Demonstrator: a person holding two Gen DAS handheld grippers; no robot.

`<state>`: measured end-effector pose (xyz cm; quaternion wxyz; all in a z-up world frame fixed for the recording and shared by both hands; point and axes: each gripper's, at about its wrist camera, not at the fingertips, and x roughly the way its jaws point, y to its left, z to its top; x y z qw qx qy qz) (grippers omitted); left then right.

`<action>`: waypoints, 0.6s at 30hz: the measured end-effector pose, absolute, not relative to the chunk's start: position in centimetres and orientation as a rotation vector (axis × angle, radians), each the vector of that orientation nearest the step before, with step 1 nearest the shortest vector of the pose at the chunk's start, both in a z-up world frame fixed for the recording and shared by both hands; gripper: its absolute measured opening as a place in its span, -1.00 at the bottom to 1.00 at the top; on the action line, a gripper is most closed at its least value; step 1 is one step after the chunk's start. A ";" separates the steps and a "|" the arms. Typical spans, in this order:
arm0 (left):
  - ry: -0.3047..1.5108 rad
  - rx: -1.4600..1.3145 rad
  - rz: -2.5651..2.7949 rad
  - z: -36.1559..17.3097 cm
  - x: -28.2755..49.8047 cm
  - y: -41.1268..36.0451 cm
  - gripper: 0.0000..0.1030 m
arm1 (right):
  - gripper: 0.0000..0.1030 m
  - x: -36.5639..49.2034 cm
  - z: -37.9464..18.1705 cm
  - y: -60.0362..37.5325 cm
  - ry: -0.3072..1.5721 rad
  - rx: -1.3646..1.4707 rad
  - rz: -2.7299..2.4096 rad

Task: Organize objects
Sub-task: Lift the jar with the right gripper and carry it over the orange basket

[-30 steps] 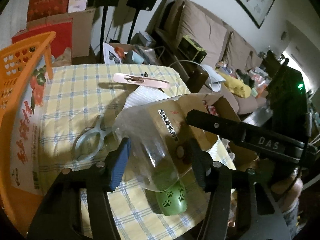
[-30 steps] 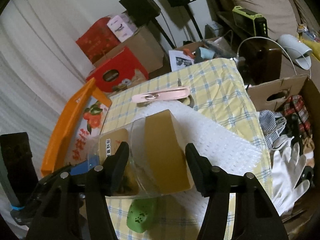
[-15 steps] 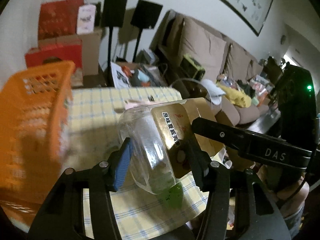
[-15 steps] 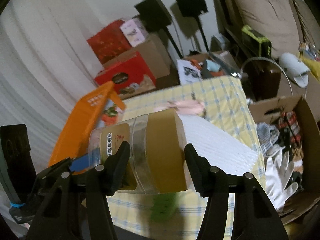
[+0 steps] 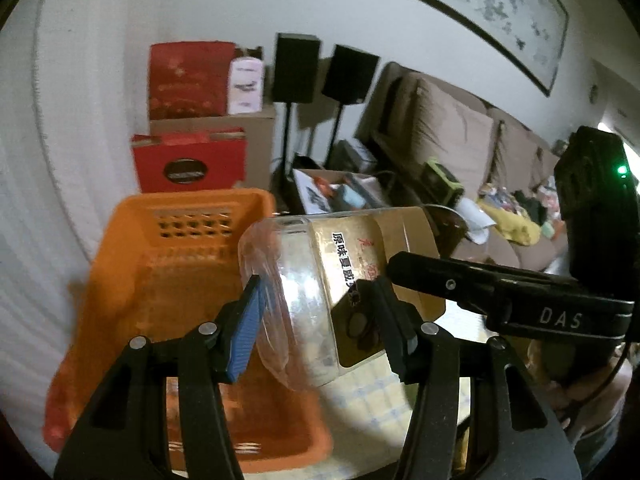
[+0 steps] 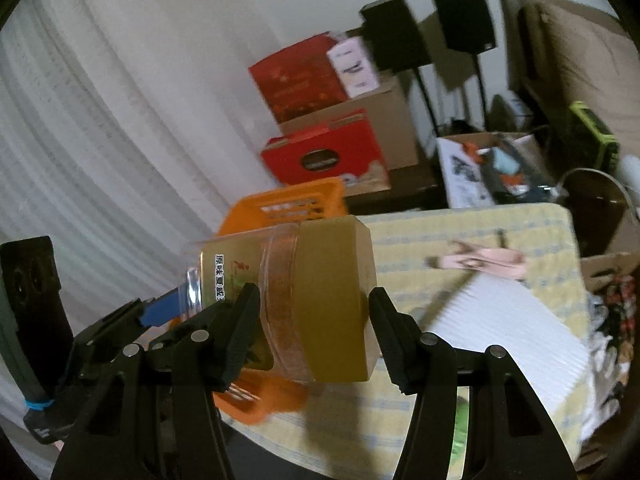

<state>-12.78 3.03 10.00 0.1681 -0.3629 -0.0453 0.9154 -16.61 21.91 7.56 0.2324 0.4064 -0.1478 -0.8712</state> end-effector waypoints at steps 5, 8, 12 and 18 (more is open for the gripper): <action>-0.104 -1.072 2.646 10.0 -15.5 -1.2 -0.01 | 0.13 -20.0 7.4 17.4 -0.427 1.146 -2.330; -0.100 -1.113 2.655 9.2 -17.7 -3.2 -0.01 | 0.13 -22.5 6.6 15.3 -0.455 1.184 -2.291; -0.101 -1.156 2.637 7.6 -20.7 -5.1 -0.01 | 0.13 -25.7 5.4 13.2 -0.459 1.226 -2.279; -0.008 -1.219 2.622 4.5 -25.1 -5.6 -0.01 | 0.09 -30.0 2.5 11.0 -0.417 1.303 -2.293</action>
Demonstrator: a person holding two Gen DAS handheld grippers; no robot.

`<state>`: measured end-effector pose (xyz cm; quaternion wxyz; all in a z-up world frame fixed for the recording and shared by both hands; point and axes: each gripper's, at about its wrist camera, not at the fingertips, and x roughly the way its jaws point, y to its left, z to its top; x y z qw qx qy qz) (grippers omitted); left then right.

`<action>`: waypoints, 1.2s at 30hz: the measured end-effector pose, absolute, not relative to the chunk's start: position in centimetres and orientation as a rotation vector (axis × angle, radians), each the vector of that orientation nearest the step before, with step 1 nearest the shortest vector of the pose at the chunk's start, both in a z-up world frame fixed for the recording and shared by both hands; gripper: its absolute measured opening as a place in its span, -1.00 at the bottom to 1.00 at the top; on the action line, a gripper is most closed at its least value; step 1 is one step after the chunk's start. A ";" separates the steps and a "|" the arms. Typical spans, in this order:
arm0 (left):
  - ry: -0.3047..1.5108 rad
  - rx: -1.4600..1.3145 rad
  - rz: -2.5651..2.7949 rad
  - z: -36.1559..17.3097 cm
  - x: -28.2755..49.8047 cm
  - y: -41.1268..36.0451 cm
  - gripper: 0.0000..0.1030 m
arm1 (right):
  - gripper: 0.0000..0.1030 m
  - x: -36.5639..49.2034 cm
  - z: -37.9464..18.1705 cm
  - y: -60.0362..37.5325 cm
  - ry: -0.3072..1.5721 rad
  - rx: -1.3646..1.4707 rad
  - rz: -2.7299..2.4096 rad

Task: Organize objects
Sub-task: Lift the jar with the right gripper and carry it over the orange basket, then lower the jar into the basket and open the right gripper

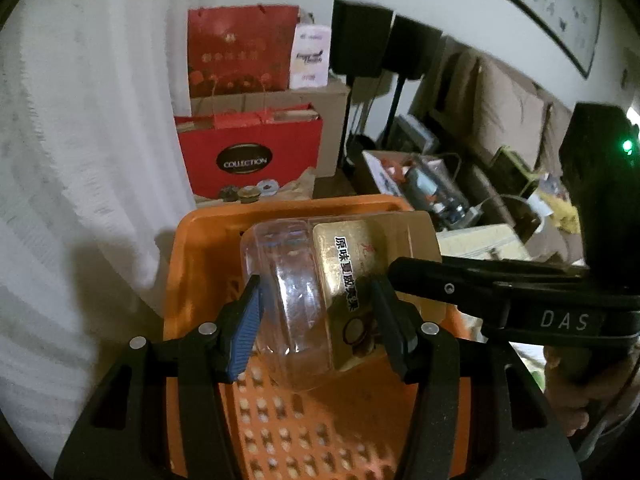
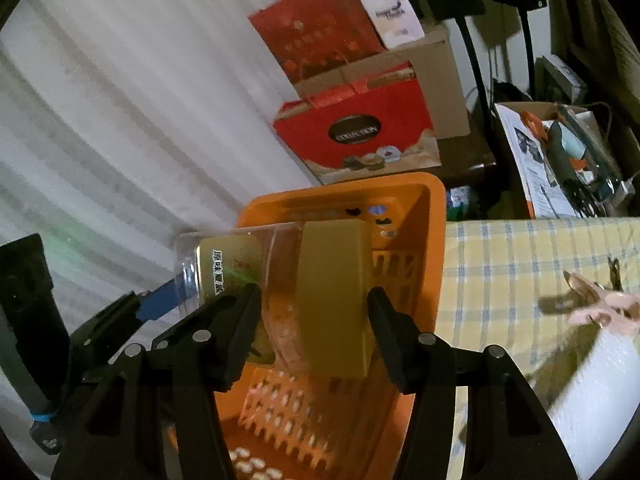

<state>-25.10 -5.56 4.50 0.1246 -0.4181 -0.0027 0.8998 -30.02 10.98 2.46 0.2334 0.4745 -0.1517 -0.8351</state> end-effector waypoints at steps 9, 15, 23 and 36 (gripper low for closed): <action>-0.004 -1.308 2.588 0.8 -29.0 -5.9 -0.01 | 0.08 -34.1 -1.1 9.4 -0.375 1.399 -2.312; -0.046 -1.336 2.586 0.0 -30.0 -6.8 0.05 | 0.07 -34.3 -1.2 8.7 -0.360 1.395 -2.314; -0.063 -1.289 2.618 1.8 -27.7 -7.0 0.28 | 0.07 -31.9 1.1 8.8 -0.287 1.340 -2.359; -0.105 -1.129 2.574 5.8 -19.8 -3.2 0.77 | 0.33 -24.9 4.8 13.0 -0.156 1.256 -2.523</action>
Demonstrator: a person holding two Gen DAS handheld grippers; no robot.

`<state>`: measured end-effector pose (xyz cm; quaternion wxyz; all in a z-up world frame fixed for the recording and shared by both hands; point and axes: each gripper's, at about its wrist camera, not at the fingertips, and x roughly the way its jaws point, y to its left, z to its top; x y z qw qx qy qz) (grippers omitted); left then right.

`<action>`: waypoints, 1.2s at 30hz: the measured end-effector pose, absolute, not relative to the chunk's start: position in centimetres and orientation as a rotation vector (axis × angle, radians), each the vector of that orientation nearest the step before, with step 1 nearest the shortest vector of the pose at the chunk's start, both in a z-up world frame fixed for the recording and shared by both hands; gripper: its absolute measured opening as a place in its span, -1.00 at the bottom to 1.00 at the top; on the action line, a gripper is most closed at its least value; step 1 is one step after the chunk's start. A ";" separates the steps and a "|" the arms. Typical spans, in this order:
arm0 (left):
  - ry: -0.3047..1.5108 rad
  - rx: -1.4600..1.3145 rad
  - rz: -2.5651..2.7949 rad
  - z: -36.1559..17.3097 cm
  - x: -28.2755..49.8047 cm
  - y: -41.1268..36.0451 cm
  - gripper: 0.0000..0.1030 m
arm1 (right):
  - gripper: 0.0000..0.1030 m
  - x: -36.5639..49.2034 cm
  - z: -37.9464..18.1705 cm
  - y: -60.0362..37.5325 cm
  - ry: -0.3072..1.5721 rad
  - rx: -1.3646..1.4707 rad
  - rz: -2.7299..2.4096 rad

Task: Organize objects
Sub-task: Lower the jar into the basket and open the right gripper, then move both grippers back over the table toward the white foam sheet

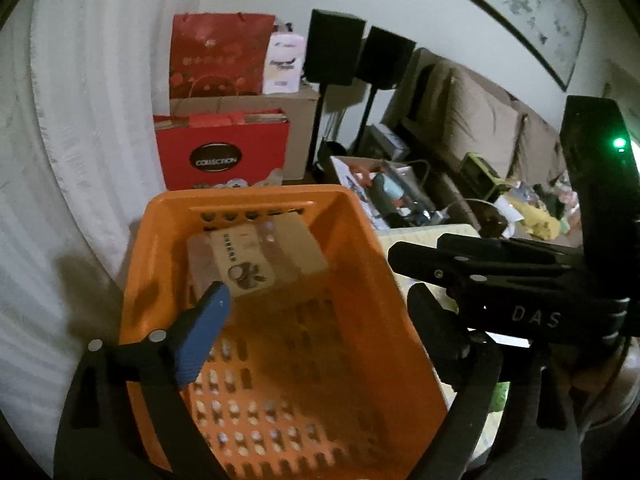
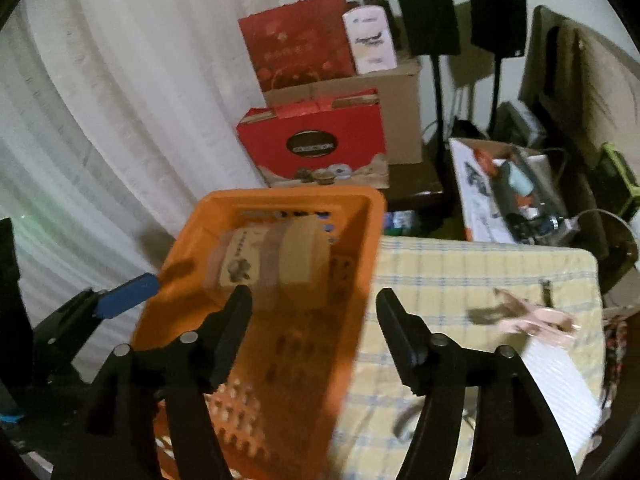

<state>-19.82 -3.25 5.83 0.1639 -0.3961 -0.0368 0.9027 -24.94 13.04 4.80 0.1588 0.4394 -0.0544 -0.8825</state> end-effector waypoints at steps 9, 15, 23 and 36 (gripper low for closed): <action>-0.075 -1.088 2.567 6.5 -16.4 0.5 0.99 | 0.65 -20.5 5.4 17.6 -0.097 1.230 -2.635; -0.050 -1.075 2.533 6.3 -14.7 3.9 0.99 | 0.81 -18.4 5.3 20.4 -0.054 1.233 -2.701; -0.026 -1.051 2.483 6.4 -12.3 8.2 0.99 | 0.99 -15.3 5.3 25.4 -0.044 1.213 -2.765; -0.060 -1.094 2.365 4.8 -11.2 14.6 1.00 | 0.99 -11.9 3.9 32.7 0.007 1.284 -2.860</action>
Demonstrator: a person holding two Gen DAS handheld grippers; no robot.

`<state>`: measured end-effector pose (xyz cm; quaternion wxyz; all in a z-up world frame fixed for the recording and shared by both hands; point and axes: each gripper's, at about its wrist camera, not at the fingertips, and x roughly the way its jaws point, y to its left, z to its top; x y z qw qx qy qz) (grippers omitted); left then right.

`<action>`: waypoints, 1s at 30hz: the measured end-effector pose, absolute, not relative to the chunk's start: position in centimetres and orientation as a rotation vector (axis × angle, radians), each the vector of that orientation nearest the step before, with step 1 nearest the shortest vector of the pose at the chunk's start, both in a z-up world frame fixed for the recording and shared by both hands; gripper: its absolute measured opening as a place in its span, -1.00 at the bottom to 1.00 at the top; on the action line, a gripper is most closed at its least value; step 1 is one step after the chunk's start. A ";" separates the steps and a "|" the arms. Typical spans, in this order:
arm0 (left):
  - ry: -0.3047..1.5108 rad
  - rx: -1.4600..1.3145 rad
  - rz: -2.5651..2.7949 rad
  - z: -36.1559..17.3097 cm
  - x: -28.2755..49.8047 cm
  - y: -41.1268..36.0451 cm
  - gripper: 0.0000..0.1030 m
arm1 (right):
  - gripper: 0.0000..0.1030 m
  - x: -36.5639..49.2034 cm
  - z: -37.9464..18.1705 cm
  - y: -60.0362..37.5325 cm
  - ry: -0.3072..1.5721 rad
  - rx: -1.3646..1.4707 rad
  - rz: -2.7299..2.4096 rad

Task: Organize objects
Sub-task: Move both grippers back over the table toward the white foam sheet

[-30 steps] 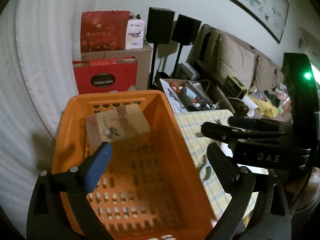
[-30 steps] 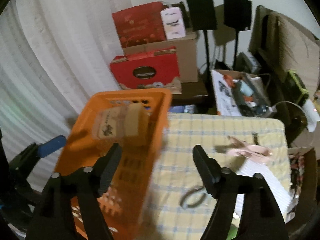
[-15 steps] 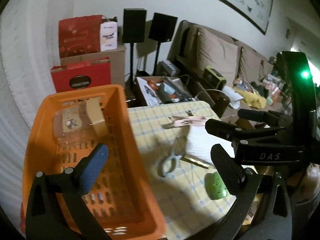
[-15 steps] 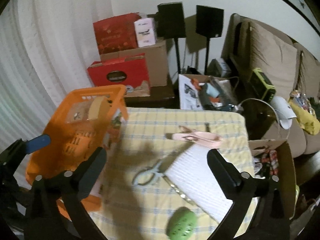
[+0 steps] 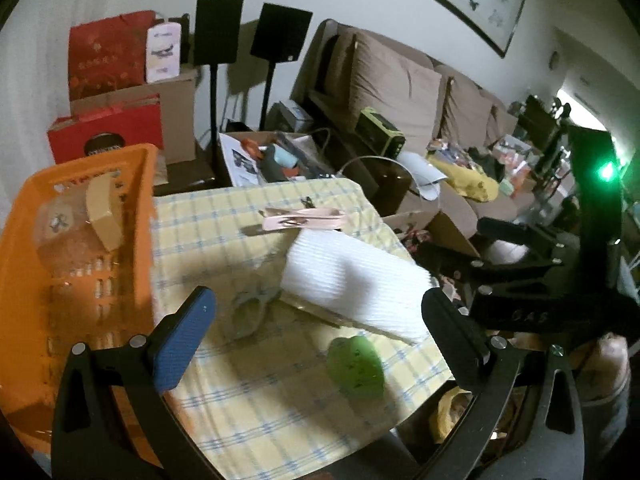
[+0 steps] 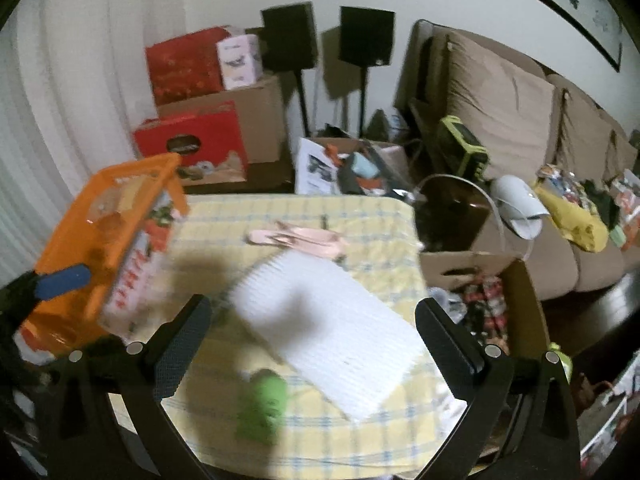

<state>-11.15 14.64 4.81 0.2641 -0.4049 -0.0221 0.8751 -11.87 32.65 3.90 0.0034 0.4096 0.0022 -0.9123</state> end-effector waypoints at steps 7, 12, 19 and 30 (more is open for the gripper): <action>0.016 -1.132 2.359 2.6 -10.0 17.0 0.99 | 0.99 -10.9 1.2 35.8 -0.031 1.357 -2.878; -0.011 -1.179 2.343 0.4 -9.6 17.4 0.99 | 0.99 -10.5 -0.5 37.8 -0.086 1.399 -2.878; -0.020 -1.224 2.329 -2.3 -8.8 18.4 0.99 | 0.99 -10.1 -2.2 38.8 -0.112 1.428 -2.875; 0.065 -1.290 2.320 -5.2 -8.0 20.5 0.97 | 0.96 -10.2 -4.2 40.6 -0.254 1.466 -2.851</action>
